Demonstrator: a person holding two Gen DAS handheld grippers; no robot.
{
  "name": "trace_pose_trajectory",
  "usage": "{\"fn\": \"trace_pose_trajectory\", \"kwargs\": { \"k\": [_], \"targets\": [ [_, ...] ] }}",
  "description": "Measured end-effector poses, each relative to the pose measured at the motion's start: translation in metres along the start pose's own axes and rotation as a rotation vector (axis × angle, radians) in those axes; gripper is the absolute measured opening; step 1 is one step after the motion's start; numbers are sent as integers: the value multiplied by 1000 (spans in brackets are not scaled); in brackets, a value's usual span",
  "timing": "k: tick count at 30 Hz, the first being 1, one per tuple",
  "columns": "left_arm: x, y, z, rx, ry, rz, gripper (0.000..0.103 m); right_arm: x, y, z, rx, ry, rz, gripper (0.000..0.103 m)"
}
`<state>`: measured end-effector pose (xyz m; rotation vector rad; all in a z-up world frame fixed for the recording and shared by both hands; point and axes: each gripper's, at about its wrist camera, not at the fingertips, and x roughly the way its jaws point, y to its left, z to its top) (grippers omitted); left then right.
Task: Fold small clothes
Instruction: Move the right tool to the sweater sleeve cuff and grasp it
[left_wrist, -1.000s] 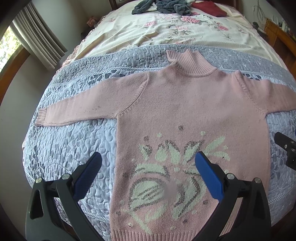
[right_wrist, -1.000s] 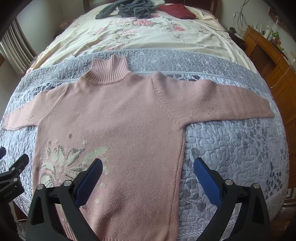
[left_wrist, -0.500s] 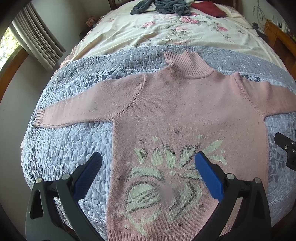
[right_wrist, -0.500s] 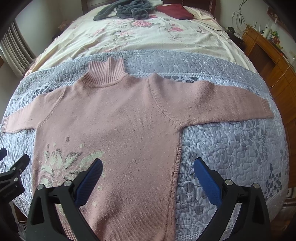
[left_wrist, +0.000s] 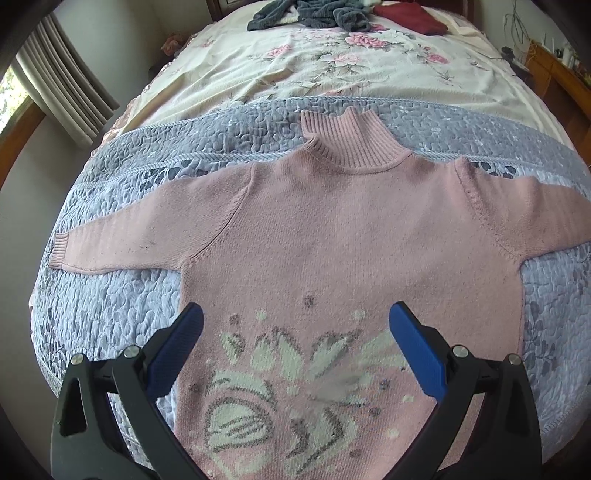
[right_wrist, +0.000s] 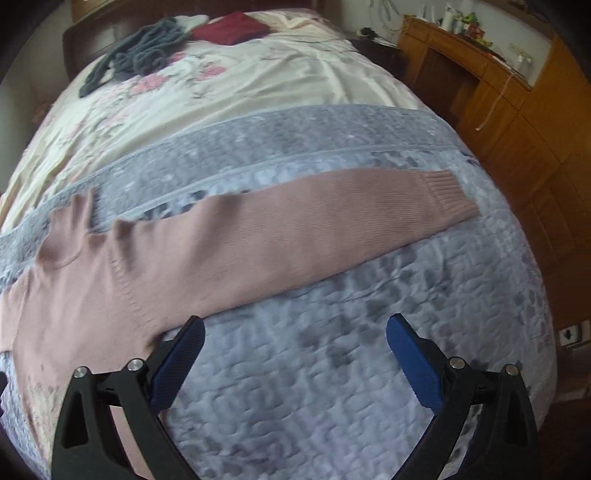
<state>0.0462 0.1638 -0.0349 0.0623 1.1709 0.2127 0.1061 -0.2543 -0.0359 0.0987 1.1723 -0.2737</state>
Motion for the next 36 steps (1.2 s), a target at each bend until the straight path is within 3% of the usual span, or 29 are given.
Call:
{"fn": "trace_pose_trajectory", "kwargs": {
  "k": [6, 10, 13, 20, 23, 25, 26, 27, 31, 36],
  "targets": [
    [10, -46, 25, 22, -23, -24, 100, 82, -134, 71, 179, 128, -63, 96],
    [18, -67, 38, 15, -21, -29, 100, 129, -195, 90, 364, 229, -28, 96],
    [19, -78, 42, 12, -31, -24, 100, 146, -216, 93, 440, 236, 0, 96],
    [32, -94, 41, 42, -12, -7, 100, 167, -219, 97, 373, 249, 1, 91],
    [39, -99, 40, 43, 5, -11, 100, 168, -206, 103, 341, 242, 23, 74],
    [41, -100, 40, 41, 12, -18, 100, 163, -201, 106, 310, 225, 38, 45],
    [42, -100, 40, 41, 13, -19, 100, 161, -196, 110, 300, 219, 54, 35],
    [42, -100, 39, 42, 13, -18, 100, 158, -192, 112, 297, 214, 80, 18],
    [42, -91, 39, 37, 14, -11, 100, 137, -178, 111, 264, 170, 66, 6],
    [45, -66, 35, 6, 21, 7, 100, 98, -149, 97, 252, 116, 186, 6]
  ]
}}
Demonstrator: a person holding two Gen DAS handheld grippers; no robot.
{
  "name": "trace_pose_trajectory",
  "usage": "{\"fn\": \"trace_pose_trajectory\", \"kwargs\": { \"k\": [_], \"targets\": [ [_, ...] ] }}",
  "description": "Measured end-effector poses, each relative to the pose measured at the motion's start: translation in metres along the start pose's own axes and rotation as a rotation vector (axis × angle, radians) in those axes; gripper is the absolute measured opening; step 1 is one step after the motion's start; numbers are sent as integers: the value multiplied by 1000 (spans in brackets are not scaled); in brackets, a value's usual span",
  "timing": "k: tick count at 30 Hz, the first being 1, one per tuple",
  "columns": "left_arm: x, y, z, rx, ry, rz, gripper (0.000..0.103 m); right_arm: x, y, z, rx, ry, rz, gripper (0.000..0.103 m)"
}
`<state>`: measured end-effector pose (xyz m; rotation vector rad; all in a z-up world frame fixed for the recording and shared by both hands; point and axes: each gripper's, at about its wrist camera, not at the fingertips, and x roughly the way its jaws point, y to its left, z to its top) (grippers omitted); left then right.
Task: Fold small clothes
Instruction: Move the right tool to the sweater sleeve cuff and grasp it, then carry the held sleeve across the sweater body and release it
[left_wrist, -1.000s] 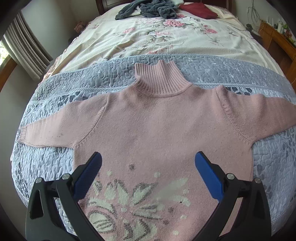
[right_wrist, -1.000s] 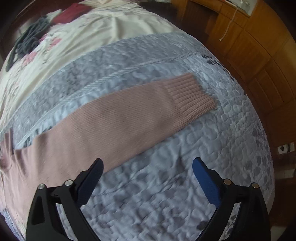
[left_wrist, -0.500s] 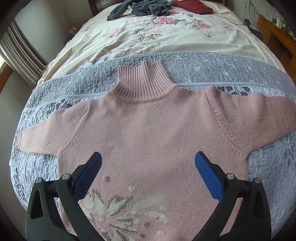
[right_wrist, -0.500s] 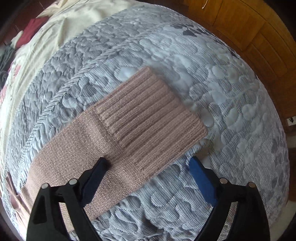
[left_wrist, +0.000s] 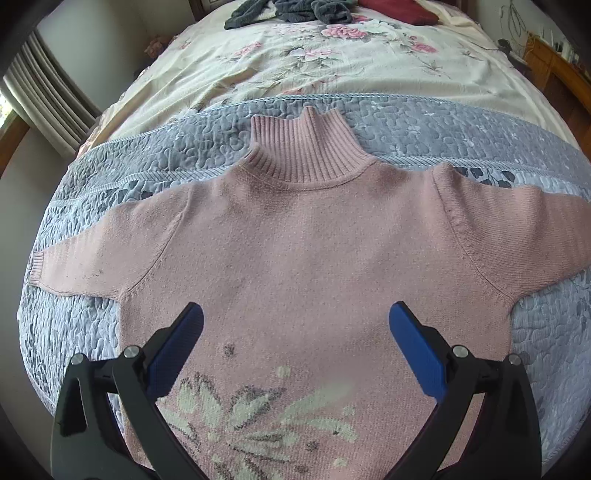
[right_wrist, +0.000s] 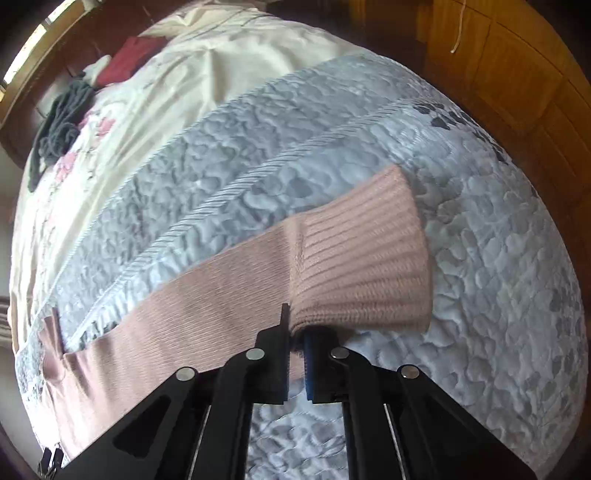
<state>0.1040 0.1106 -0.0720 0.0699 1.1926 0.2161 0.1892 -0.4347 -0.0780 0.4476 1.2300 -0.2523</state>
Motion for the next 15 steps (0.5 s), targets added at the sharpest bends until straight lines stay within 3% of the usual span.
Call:
{"fn": "trace_pose_trajectory", "kwargs": {
  "k": [8, 15],
  "targets": [
    [4, 46, -11, -56, 18, 25, 100, -21, 84, -41, -68, 15, 252, 6],
    [1, 82, -21, -101, 19, 31, 100, -15, 190, -96, -166, 95, 470, 6]
  ]
}}
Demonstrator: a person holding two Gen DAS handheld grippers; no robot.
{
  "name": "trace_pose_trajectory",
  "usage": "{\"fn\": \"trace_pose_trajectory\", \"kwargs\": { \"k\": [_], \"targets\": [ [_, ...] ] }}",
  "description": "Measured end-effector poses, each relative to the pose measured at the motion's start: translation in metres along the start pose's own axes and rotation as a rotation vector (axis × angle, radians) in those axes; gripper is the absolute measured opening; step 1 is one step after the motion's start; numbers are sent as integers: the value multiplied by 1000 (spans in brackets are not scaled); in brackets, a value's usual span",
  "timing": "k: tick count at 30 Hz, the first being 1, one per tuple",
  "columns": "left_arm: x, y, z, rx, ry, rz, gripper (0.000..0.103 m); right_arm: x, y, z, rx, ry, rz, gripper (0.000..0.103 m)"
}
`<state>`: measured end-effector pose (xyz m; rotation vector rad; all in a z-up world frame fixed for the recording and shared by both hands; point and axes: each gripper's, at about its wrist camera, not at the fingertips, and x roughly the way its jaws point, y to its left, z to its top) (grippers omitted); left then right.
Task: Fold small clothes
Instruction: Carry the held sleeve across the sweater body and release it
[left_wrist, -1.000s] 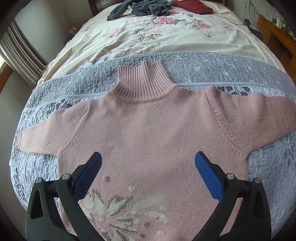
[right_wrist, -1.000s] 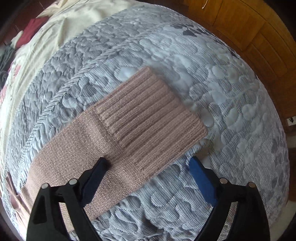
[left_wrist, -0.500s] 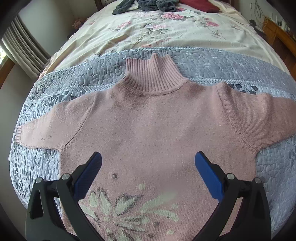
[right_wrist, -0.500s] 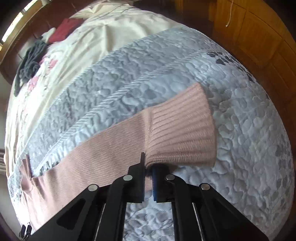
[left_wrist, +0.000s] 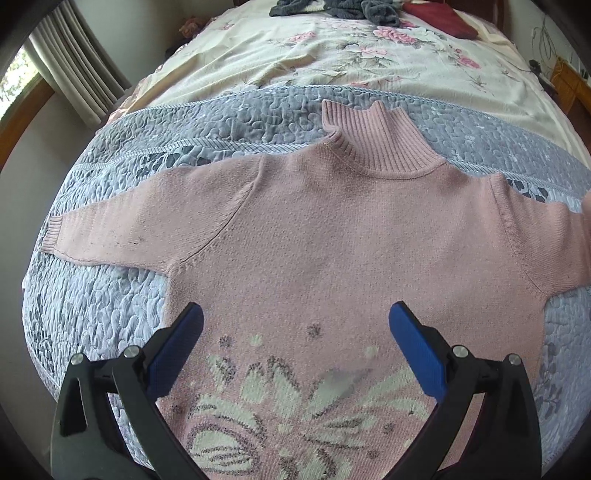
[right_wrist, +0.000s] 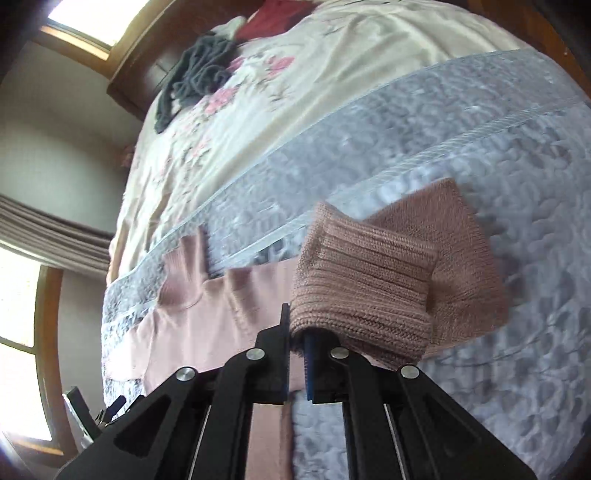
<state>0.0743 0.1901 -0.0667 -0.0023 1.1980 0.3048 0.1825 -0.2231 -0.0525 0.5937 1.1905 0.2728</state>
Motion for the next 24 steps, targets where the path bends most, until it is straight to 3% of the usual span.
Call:
{"fn": "trace_pose_trajectory", "kwargs": {
  "k": [3, 7, 15, 22, 24],
  "targets": [
    [-1, 16, -2, -17, 0, 5, 100, 27, 39, -20, -49, 49, 59, 6],
    [-1, 36, -5, -37, -2, 17, 100, 62, 81, -41, -120, 97, 63, 6],
    [1, 64, -12, -61, 5, 22, 100, 116, 131, -78, -186, 160, 102, 6],
    [2, 63, -9, -53, 5, -19, 100, 175, 135, -107, -238, 239, -10, 7],
    [2, 56, -5, -46, 3, -41, 100, 182, 129, -114, -259, 266, -21, 11]
  ]
}}
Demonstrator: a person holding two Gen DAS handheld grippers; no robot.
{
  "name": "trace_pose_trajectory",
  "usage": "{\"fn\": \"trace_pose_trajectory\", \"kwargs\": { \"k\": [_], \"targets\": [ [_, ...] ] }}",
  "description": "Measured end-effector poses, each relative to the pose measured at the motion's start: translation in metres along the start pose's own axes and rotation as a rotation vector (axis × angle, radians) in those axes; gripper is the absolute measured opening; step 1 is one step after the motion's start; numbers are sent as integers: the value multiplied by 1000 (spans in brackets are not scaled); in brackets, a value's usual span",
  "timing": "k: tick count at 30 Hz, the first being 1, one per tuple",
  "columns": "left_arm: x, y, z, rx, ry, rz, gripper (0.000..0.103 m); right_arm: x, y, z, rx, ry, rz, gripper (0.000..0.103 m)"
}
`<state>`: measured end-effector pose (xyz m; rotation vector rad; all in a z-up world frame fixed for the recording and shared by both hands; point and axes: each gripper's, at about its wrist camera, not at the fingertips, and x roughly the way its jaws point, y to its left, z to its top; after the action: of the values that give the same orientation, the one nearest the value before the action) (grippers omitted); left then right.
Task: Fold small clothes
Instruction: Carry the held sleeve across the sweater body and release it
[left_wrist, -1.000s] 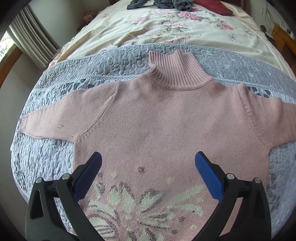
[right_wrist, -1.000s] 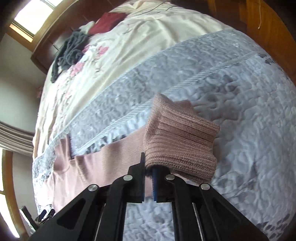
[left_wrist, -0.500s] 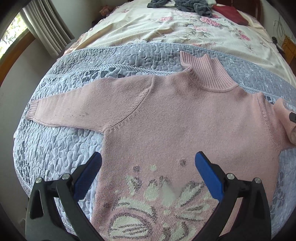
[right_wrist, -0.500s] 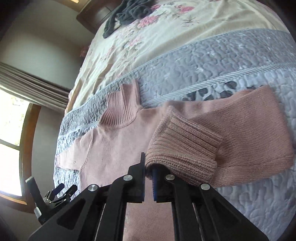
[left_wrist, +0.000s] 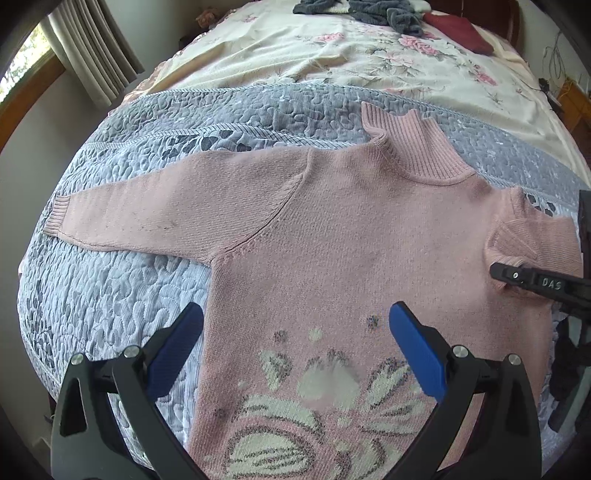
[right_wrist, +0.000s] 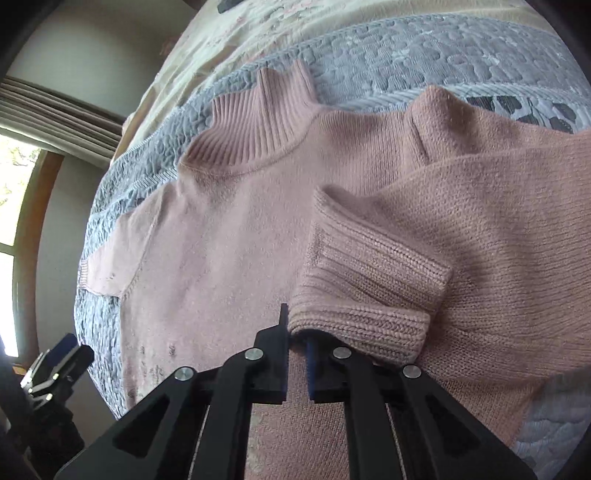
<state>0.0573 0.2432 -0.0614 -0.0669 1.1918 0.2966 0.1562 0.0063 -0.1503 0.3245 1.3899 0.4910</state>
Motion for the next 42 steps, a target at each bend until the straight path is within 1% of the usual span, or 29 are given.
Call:
{"fn": "trace_pose_trajectory", "kwargs": {
  "k": [3, 4, 6, 9, 12, 15, 18, 21, 23, 24, 25, 26, 28, 29, 30, 31, 32, 33, 35, 36, 37, 42],
  "targets": [
    [3, -19, 6, 22, 4, -59, 100, -7, -3, -13, -29, 29, 26, 17],
    [4, -28, 8, 36, 7, -82, 100, -13, -4, -17, -47, 32, 31, 20],
    [8, -48, 11, 81, 15, -128, 100, -30, -4, -29, -96, 26, -1, 27],
    [13, -86, 10, 183, 3, -151, 100, -58, -18, -45, -126, 3, -51, 28],
    [21, -124, 5, 278, 8, -178, 100, -89, -45, -52, -82, -35, -96, 28],
    [37, -155, -1, 330, 38, -186, 99, -118, -76, -59, -2, -87, -104, 28],
    [52, -184, -7, 379, 50, -186, 99, -137, -98, -65, 44, -123, -120, 28],
    [61, -203, -9, 400, 52, -184, 99, -143, -111, -68, 74, -133, -128, 28],
    [67, -210, -6, 393, 52, -184, 97, -144, -116, -70, 84, -138, -132, 28],
    [70, -213, -4, 387, 58, -188, 92, -145, -117, -71, 87, -141, -133, 28],
    [73, -214, -2, 381, 65, -200, 82, -146, -119, -72, 90, -144, -133, 28],
    [75, -215, -1, 375, 77, -223, 78, -147, -122, -72, 93, -147, -132, 28],
    [80, -214, 1, 354, 104, -276, 64, -144, -120, -70, 98, -152, -133, 29],
    [80, -213, 1, 345, 108, -302, 60, -144, -121, -70, 100, -153, -133, 29],
    [81, -212, 1, 342, 112, -329, 50, -144, -122, -70, 103, -154, -133, 29],
    [81, -212, 0, 342, 117, -350, 42, -143, -120, -69, 105, -153, -136, 29],
    [81, -213, -1, 345, 112, -348, 40, -143, -121, -68, 106, -151, -141, 29],
    [81, -213, -1, 350, 102, -346, 31, -142, -119, -68, 107, -151, -147, 29],
    [80, -208, -1, 340, 91, -350, 21, -142, -118, -67, 106, -151, -153, 29],
    [78, -203, 1, 317, 84, -364, 14, -141, -117, -66, 106, -152, -154, 29],
    [77, -197, 5, 294, 77, -373, 12, -141, -116, -64, 106, -154, -156, 29],
    [58, -157, 21, 176, 2, -406, 10, -144, -111, -58, 110, -169, -160, 29]
  ]
}}
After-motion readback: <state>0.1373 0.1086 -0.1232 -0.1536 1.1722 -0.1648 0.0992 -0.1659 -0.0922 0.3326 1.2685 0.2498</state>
